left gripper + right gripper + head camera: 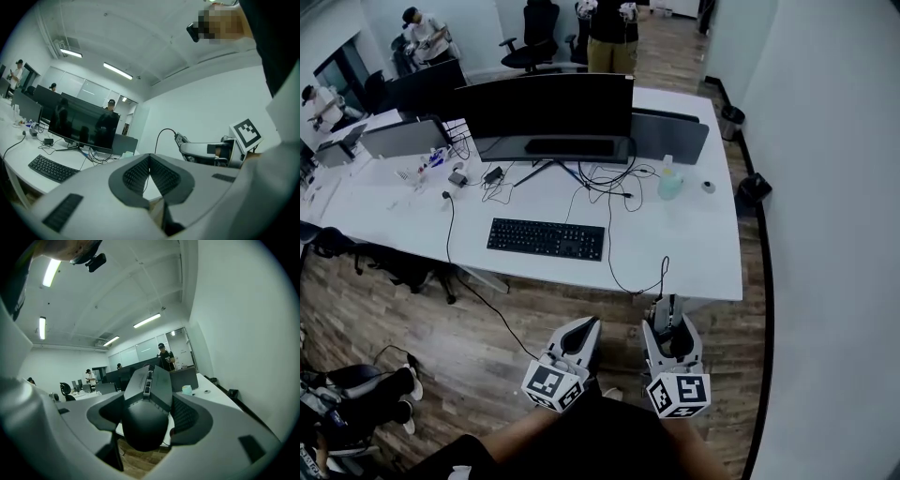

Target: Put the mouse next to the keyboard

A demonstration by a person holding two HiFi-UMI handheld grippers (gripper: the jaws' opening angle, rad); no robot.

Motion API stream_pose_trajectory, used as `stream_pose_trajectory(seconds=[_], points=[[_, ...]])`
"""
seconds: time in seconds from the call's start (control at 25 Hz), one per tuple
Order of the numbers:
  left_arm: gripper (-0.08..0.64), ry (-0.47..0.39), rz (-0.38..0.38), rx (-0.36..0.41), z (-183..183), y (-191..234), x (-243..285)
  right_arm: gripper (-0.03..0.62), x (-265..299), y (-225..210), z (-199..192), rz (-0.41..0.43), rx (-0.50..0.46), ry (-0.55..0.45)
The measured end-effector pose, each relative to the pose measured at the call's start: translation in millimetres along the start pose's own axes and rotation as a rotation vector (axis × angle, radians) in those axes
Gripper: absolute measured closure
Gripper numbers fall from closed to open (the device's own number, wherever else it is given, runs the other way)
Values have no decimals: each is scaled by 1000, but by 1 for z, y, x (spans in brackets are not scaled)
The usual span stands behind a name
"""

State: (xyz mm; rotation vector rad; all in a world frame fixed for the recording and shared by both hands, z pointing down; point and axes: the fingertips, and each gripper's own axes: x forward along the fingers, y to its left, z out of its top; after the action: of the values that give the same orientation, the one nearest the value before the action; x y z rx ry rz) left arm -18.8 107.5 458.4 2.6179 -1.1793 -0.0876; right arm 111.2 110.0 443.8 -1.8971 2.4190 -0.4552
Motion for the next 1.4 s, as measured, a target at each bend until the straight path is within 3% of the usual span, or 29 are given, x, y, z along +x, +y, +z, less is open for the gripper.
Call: stream_pose_trajectory(seconds=[0.48, 0.88, 1.12, 1.4], points=[[557, 13, -48, -39, 20, 67, 88, 282, 107, -20, -7, -25, 33, 129], [557, 38, -114, -33, 31, 122, 147, 282, 186, -33, -3, -98, 68, 188], [557, 32, -157, -34, 39, 156, 175, 282, 224, -38, 1, -144, 4, 201], [557, 70, -135, -38, 30, 183, 183, 282, 244, -42, -23, -181, 30, 252]])
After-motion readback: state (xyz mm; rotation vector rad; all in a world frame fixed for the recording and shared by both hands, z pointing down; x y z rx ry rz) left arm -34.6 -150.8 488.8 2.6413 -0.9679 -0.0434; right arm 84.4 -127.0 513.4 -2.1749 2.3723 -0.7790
